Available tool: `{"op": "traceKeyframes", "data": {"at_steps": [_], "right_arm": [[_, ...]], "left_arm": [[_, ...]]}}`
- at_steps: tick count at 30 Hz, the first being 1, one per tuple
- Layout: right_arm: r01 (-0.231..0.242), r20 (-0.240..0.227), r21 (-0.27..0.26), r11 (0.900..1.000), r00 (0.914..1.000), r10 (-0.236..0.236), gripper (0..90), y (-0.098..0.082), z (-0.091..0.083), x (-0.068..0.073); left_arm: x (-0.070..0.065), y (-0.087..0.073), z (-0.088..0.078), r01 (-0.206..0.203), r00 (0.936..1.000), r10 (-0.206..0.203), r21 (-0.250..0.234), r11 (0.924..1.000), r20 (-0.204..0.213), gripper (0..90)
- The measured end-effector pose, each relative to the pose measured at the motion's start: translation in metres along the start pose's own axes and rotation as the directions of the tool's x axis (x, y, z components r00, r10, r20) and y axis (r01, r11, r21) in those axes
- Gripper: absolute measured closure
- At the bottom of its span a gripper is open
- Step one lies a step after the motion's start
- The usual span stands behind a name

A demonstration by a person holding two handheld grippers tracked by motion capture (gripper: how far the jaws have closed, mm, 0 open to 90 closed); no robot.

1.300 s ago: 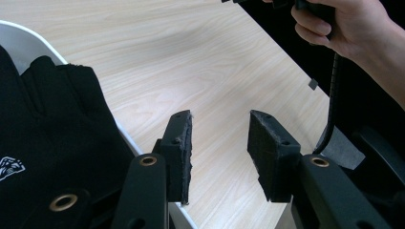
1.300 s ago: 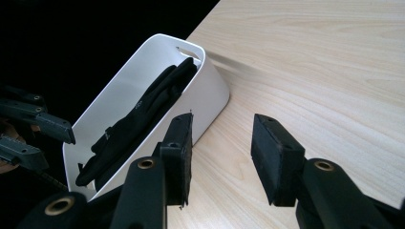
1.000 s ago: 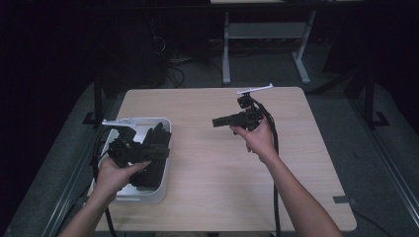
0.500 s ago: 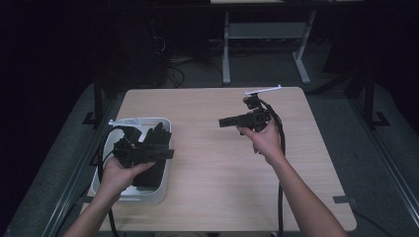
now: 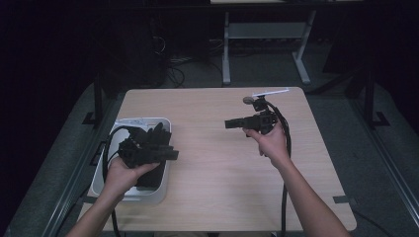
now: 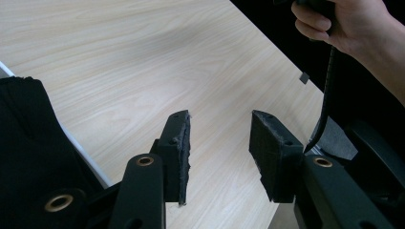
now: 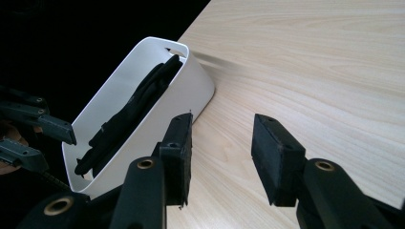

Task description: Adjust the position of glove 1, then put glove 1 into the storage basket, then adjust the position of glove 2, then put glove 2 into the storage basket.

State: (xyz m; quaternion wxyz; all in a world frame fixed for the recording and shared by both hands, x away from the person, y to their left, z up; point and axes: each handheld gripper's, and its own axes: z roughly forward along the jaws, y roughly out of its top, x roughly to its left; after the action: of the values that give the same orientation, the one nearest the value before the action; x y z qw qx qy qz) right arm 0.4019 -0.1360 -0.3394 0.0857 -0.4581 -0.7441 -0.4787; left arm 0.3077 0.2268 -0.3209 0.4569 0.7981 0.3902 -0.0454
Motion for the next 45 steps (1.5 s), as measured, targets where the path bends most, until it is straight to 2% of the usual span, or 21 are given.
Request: {"op": "traceKeyframes", "data": {"at_steps": [10, 22, 45], "right_arm": [[-0.013, 0.005, -0.004, 1.000, 0.9999, 0.013, 58.5, -0.006, -0.006, -0.006], [-0.044, 0.016, -0.026, 0.999, 0.9989, 0.045, 57.7, -0.019, -0.021, -0.019], [-0.090, 0.025, -0.051, 0.995, 0.9955, 0.092, 56.7, -0.038, -0.038, -0.038]], "left_arm": [[-0.006, 0.003, 0.012, -0.009, 0.9999, 0.009, 0.015, 0.9998, 0.015, 57.7], [-0.017, 0.008, 0.030, -0.029, 0.9989, 0.028, 0.039, 0.9988, 0.037, 55.6], [-0.026, 0.011, 0.046, -0.039, 0.9979, 0.037, 0.050, 0.9980, 0.054, 52.3]]}}
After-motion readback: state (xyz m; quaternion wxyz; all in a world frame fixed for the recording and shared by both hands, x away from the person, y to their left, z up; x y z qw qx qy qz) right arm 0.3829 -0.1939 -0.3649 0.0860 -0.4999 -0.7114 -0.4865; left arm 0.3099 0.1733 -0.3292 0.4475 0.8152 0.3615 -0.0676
